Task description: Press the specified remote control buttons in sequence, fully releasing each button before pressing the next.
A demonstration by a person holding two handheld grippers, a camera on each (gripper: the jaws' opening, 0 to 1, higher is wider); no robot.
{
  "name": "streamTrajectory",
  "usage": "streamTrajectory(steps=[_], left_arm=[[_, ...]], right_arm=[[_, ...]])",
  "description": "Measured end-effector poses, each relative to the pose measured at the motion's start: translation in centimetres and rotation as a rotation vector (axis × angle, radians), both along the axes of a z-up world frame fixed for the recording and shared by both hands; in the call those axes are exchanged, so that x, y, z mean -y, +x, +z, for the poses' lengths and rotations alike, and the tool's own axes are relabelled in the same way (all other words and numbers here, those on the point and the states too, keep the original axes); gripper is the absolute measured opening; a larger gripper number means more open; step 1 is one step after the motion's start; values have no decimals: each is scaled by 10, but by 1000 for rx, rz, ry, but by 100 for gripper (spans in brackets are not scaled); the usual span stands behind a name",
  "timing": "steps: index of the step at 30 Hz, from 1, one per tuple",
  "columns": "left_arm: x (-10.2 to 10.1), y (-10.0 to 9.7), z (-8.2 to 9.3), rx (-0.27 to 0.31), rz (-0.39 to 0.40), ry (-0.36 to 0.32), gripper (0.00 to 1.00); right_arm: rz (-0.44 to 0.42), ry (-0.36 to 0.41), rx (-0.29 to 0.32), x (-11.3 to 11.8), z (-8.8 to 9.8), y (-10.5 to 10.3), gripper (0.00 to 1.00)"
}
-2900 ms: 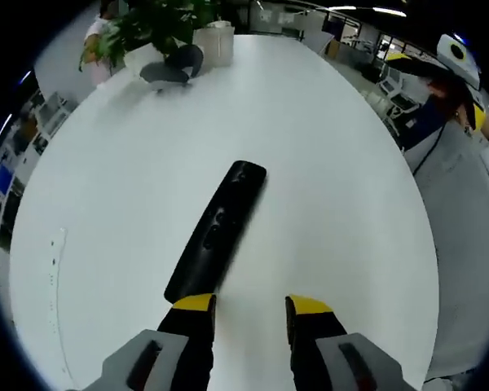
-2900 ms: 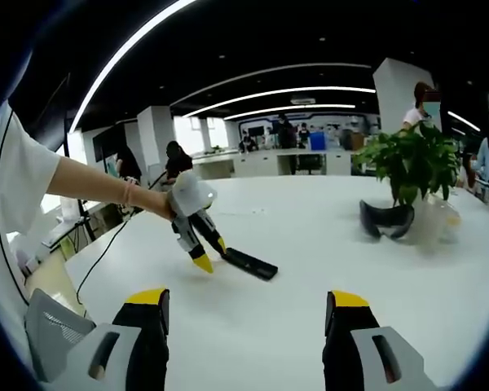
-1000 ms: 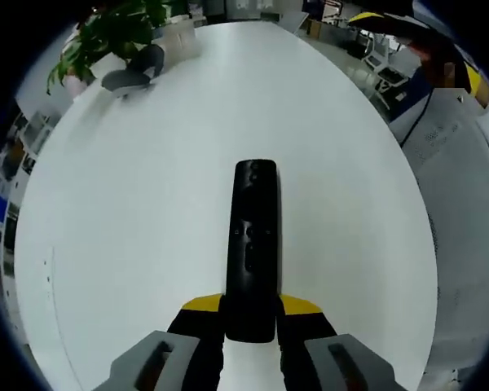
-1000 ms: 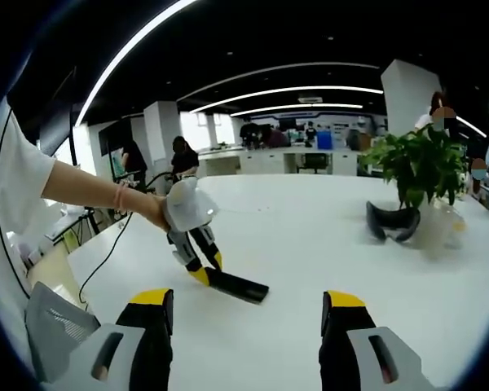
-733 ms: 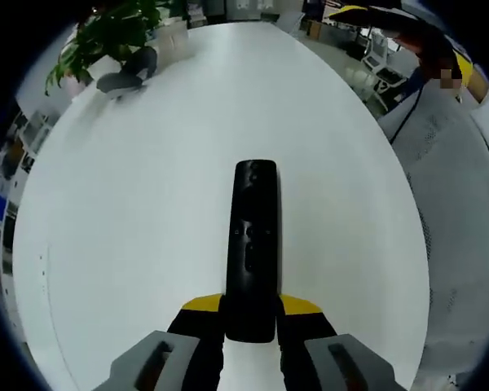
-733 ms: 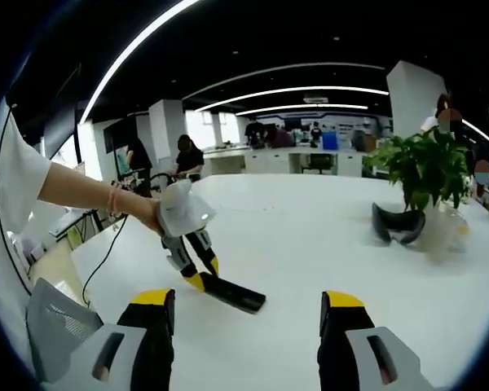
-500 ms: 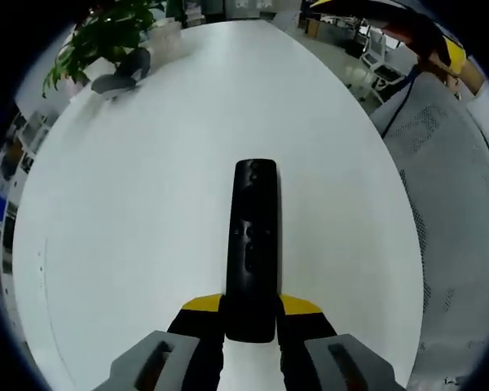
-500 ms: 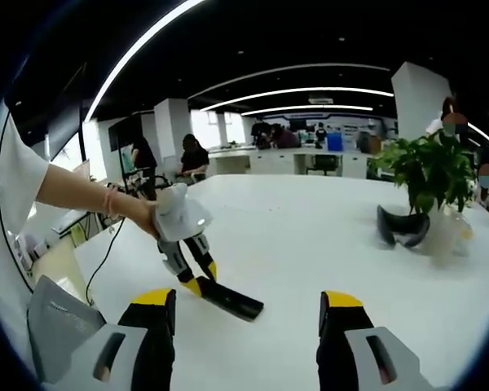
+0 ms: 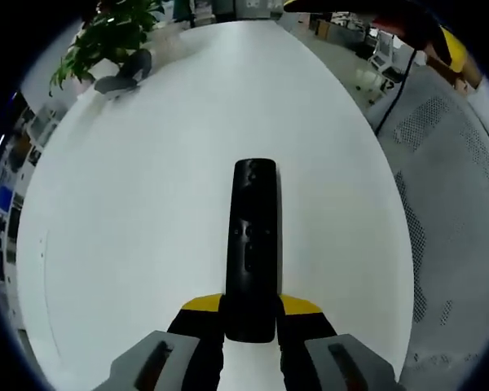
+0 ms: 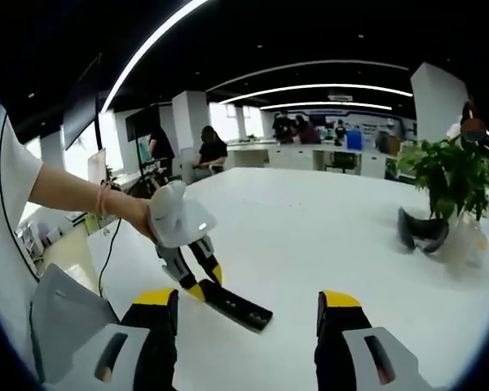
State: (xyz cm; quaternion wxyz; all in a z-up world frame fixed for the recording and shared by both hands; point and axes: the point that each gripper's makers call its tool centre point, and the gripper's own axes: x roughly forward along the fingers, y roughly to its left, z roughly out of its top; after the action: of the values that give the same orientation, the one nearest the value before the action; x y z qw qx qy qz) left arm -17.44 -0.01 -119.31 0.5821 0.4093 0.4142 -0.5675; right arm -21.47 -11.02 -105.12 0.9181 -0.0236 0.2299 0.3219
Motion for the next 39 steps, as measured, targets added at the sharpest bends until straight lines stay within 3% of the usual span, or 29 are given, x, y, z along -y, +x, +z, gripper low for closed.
streamTrajectory(steps=[18,39], left_arm=[[-11,-43,0,0,40,-27,24],[-20,-85,0,7,57,-49,24]], right_arm=[[98,-18,-5,-22,0,-5,64],[201,-109,-69,-36,-23,-28,60]])
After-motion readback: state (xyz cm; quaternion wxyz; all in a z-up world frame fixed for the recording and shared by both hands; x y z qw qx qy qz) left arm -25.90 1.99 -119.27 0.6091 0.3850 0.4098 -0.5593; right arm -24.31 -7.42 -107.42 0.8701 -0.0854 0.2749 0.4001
